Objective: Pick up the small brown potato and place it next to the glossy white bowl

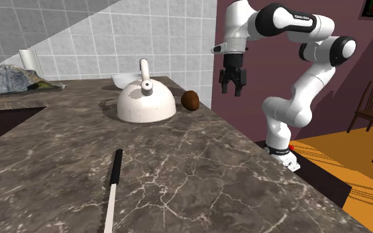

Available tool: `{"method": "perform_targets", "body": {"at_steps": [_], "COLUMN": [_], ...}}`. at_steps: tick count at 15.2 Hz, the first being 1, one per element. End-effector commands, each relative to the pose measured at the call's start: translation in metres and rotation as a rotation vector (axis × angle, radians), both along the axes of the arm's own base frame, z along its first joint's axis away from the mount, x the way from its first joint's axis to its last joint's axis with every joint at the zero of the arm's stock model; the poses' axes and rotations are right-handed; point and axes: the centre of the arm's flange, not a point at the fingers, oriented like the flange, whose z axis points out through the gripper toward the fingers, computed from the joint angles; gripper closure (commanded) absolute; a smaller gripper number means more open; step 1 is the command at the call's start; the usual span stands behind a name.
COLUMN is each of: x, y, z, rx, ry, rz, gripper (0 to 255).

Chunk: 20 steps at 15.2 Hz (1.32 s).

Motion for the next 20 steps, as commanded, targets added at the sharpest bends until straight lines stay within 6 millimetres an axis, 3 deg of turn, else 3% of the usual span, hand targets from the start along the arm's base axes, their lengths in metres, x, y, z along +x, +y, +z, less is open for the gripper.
{"method": "perform_targets", "body": {"at_steps": [1, 6, 12, 18, 20], "x": [0.000, 0.073, 0.149, 0.198, 0.201], "y": [0.000, 0.007, 0.052, 0.127, 0.132], "z": [0.000, 0.015, 0.027, 0.028, 0.023], "rx": [0.000, -0.103, -0.227, -0.350, -0.359], "ry": [0.000, 0.041, 0.089, 0.138, 0.142], "rz": [0.000, 0.378, 0.831, 1.285, 1.319], "gripper": [0, 0, 0, 0, 0]}}
